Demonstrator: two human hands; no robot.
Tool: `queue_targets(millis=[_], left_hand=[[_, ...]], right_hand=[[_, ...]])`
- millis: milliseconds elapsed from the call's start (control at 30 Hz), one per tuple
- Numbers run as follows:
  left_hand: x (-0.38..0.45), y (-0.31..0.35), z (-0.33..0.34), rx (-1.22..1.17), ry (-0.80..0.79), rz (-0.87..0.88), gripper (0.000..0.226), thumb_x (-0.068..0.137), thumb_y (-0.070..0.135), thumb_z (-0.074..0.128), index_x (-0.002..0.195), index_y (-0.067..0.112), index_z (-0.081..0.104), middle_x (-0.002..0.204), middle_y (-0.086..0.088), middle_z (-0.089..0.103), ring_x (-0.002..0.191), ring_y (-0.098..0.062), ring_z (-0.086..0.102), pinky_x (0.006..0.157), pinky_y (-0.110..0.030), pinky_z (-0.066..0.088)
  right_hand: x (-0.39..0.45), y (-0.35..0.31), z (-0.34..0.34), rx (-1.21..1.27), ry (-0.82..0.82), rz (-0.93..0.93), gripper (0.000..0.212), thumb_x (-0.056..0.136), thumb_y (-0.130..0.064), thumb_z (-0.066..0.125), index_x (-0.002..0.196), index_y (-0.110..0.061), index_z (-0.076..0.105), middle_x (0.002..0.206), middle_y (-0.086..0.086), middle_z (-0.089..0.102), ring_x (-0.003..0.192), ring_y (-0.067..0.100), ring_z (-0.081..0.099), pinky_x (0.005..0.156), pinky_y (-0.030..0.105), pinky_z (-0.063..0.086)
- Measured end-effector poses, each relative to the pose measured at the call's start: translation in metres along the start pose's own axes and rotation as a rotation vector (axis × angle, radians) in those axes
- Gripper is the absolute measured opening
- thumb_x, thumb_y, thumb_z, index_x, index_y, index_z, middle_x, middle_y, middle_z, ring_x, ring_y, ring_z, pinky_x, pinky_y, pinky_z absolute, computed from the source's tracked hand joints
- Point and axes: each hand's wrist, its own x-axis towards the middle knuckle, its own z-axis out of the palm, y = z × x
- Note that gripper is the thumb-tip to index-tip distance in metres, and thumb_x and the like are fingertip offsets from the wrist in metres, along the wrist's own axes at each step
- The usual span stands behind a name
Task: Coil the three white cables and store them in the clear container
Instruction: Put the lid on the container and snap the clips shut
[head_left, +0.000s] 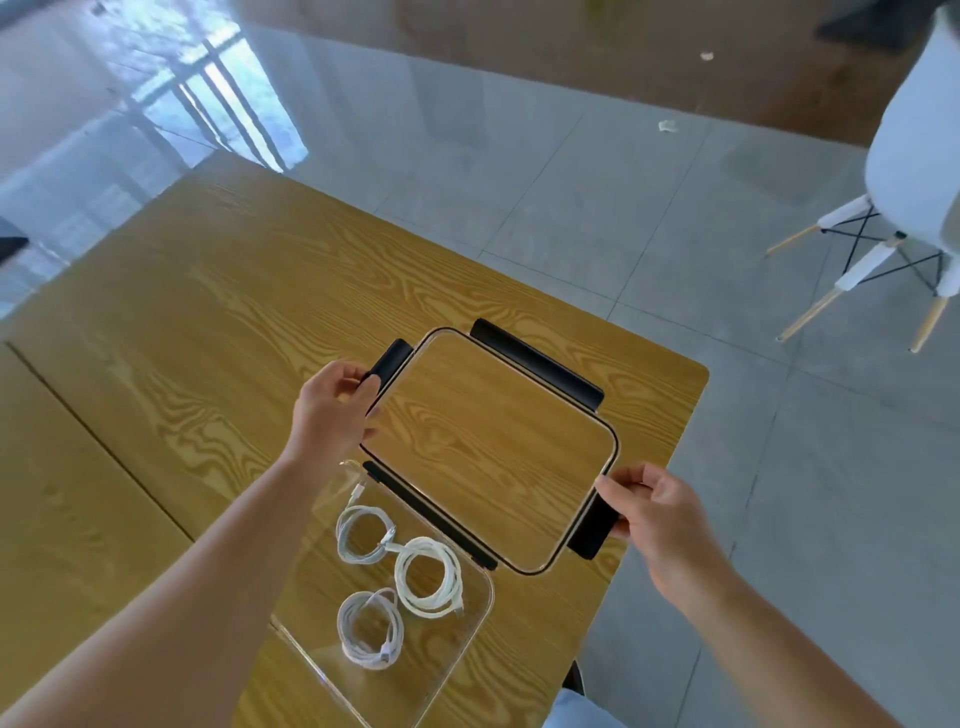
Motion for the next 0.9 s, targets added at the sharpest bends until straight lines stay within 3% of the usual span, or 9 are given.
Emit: queue_targets(millis=[167, 300, 433, 533, 733, 833, 900], left_hand=[[-0.016, -0.008, -0.028, -0.026, 0.025, 0.005, 0.006, 0.093, 0.022, 0.065, 0.094, 0.017, 0.066, 0.097, -0.008, 0.068, 0.074, -0.020, 0.070, 0.063, -0.038, 0.061], [-0.028, -0.019, -0.051, -0.032, 0.065, 0.031, 0.005, 0.092, 0.021, 0.065, 0.088, 0.021, 0.065, 0.094, -0.006, 0.068, 0.079, -0.022, 0.070, 0.058, -0.030, 0.060], [-0.038, -0.032, -0.073, -0.067, 0.090, 0.039, 0.006, 0.092, 0.017, 0.067, 0.086, 0.016, 0.066, 0.087, -0.007, 0.069, 0.076, -0.027, 0.071, 0.073, -0.039, 0.061], [-0.045, -0.042, -0.090, -0.080, 0.093, 0.038, 0.006, 0.091, 0.016, 0.068, 0.086, 0.014, 0.067, 0.085, -0.007, 0.068, 0.076, -0.025, 0.068, 0.076, -0.039, 0.061], [-0.057, -0.066, -0.117, -0.061, 0.107, 0.027, 0.005, 0.091, 0.018, 0.070, 0.089, 0.014, 0.069, 0.093, -0.011, 0.071, 0.082, -0.024, 0.069, 0.064, -0.022, 0.060], [-0.061, -0.078, -0.128, -0.058, 0.099, 0.016, 0.005, 0.091, 0.018, 0.071, 0.089, 0.013, 0.069, 0.093, -0.014, 0.072, 0.083, -0.028, 0.071, 0.074, -0.034, 0.062], [-0.063, -0.084, -0.133, -0.046, 0.098, 0.014, 0.005, 0.091, 0.017, 0.070, 0.089, 0.012, 0.069, 0.091, -0.014, 0.073, 0.083, -0.028, 0.072, 0.075, -0.034, 0.061]], right_hand=[[-0.019, -0.001, 0.016, 0.017, -0.030, -0.012, 0.011, 0.090, -0.010, 0.071, 0.094, -0.004, 0.063, 0.081, 0.012, 0.072, 0.082, 0.027, 0.072, 0.071, 0.038, 0.060], [-0.036, -0.001, 0.028, 0.023, -0.057, -0.018, 0.014, 0.090, -0.011, 0.071, 0.098, -0.003, 0.063, 0.084, 0.011, 0.071, 0.083, 0.025, 0.072, 0.076, 0.038, 0.062], [-0.056, 0.004, 0.042, 0.020, -0.081, -0.027, 0.016, 0.090, -0.010, 0.071, 0.100, -0.002, 0.062, 0.086, 0.011, 0.071, 0.082, 0.025, 0.072, 0.076, 0.039, 0.062], [-0.070, 0.009, 0.051, 0.022, -0.103, -0.027, 0.015, 0.090, -0.008, 0.071, 0.098, -0.002, 0.061, 0.084, 0.012, 0.071, 0.082, 0.025, 0.072, 0.080, 0.043, 0.062], [-0.094, 0.024, 0.071, 0.019, -0.122, -0.013, 0.015, 0.089, -0.005, 0.072, 0.097, -0.002, 0.060, 0.084, 0.013, 0.071, 0.080, 0.026, 0.072, 0.076, 0.041, 0.063], [-0.102, 0.036, 0.079, 0.011, -0.134, 0.005, 0.014, 0.088, -0.005, 0.073, 0.094, -0.004, 0.061, 0.086, 0.016, 0.072, 0.083, 0.029, 0.073, 0.080, 0.046, 0.063], [-0.106, 0.044, 0.084, 0.002, -0.138, 0.022, 0.014, 0.088, -0.005, 0.073, 0.095, -0.003, 0.061, 0.087, 0.015, 0.073, 0.085, 0.031, 0.074, 0.082, 0.049, 0.062]])
